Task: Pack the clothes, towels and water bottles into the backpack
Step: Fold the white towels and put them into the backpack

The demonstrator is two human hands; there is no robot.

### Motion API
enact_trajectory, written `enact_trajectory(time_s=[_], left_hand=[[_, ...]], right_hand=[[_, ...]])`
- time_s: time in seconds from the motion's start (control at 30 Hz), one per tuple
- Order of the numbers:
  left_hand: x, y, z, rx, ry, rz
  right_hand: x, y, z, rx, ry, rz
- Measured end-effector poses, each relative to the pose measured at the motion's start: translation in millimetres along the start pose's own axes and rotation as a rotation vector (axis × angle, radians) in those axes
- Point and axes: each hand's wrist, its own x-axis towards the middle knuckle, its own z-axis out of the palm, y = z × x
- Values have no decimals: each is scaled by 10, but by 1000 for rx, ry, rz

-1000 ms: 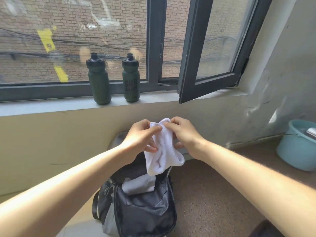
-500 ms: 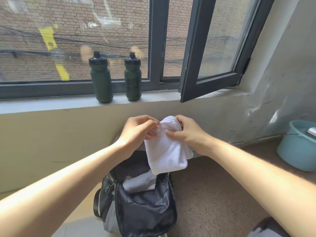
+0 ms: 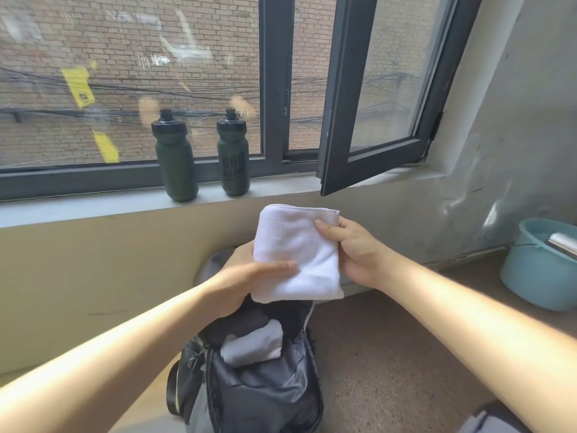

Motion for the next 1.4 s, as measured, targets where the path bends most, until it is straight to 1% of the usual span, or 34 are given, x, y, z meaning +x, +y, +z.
enact_trajectory(time_s=[0.07, 0.13, 0.2, 0.3, 0.4, 0.47, 0.57, 0.67, 0.8, 0.87, 0.9, 0.97, 1.0, 1.1, 1.13, 1.27, 1.33, 1.4], left_hand=[[10, 12, 48, 121, 91, 5], [12, 40, 78, 273, 165, -9], [27, 51, 94, 347, 227, -9], [43, 30, 76, 492, 294, 48], [23, 27, 91, 681, 326, 94], [-15, 38, 137, 835, 331, 175], [-74, 30, 210, 1058, 330, 334], [-88, -11, 278, 1208, 271, 411], [-42, -76, 285, 1309, 230, 495], [-11, -110, 265, 1354, 220, 476], [0, -122, 256, 1366, 220, 468], [10, -121, 239, 1382, 211, 480], [13, -110, 232, 1387, 196, 491], [31, -81, 178, 1341, 130, 498], [33, -62, 145, 1270, 110, 498], [2, -3, -40, 840, 47, 568], [-21, 6, -98, 704, 69, 566], [-29, -5, -93, 580, 106, 535]], right_hand=[[-20, -2, 16, -56, 43, -1], [-41, 2, 31, -222, 150, -9], [-37, 28, 19, -356, 249, 6], [-20, 45, 11, -437, 321, 35], [-9, 48, 27, -507, 371, 62], [2, 48, 34, -525, 380, 84], [18, 56, 41, -479, 371, 126], [-9, 23, 70, -378, 347, 157], [-7, -41, 85, -127, 327, 194], [-10, -79, 63, 24, 240, 244], [-19, -95, 52, 46, 159, 264], [-62, -106, 63, -3, 31, 258], [-88, -105, 76, -54, 8, 236], [-106, -79, 81, -156, 49, 170], [-99, -73, 77, -151, 65, 164], [-78, -99, 79, -54, 167, 176], [-74, -120, 81, 11, 211, 166], [-66, -136, 82, 62, 219, 155]])
